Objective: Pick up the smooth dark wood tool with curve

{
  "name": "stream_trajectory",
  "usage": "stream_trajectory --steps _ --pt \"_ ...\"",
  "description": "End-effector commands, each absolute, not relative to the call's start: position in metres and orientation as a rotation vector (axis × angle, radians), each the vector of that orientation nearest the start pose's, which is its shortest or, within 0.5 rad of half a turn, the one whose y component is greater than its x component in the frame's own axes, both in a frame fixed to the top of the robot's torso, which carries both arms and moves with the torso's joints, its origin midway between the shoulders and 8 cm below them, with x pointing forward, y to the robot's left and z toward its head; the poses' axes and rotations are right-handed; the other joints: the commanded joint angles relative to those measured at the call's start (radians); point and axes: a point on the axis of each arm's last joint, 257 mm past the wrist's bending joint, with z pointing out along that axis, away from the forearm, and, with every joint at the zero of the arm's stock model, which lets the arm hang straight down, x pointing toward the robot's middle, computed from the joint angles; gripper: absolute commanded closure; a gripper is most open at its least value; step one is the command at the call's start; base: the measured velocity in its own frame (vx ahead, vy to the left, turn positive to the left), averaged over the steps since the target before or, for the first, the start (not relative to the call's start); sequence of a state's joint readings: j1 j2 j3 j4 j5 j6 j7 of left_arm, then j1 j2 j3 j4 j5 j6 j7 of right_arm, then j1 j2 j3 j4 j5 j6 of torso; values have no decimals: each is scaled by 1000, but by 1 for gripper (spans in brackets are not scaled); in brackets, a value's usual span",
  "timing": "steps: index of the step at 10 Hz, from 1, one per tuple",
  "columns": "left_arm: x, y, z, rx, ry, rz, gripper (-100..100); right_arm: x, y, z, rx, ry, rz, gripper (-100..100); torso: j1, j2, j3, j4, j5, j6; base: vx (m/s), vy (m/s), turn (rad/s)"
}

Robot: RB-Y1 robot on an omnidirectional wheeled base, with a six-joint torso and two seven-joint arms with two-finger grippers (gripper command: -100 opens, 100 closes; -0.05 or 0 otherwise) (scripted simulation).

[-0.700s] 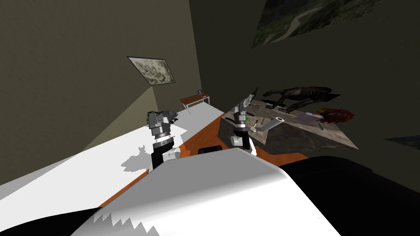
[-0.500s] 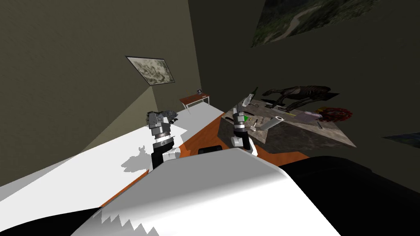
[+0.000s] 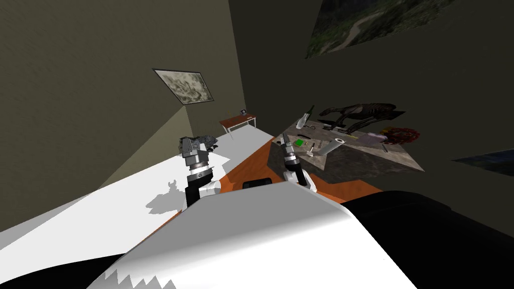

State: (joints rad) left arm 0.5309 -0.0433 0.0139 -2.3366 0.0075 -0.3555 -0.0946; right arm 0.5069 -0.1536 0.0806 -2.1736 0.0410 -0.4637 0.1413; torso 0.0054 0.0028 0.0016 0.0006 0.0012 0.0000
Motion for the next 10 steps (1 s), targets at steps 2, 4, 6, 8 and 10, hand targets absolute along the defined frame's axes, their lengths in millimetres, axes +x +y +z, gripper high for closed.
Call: stream_trajectory --steps 2,4,6,8,10 --pt "351 295 12 -747 676 -1167 0 367 -232 -72 589 988 1201 -100 2 2 1 0 0 0 -65 90 -47" --pt "351 295 12 -747 676 -1167 0 365 -226 -94 602 1047 1210 -100 0 2 1 0 0 0 -71 74 -33" --pt "351 295 12 -747 676 -1167 0 355 -216 -145 636 1177 1223 -100 0 2 1 0 0 0 -82 102 -56" --pt "352 295 12 -747 676 -1168 0 336 -207 -195 669 1308 1230 -100 5 5 3 1 1 0 -124 175 -60" --pt "351 295 12 -747 676 -1167 0 321 -206 -231 689 1408 1220 -100 3 3 2 1 1 0 -72 91 -17"
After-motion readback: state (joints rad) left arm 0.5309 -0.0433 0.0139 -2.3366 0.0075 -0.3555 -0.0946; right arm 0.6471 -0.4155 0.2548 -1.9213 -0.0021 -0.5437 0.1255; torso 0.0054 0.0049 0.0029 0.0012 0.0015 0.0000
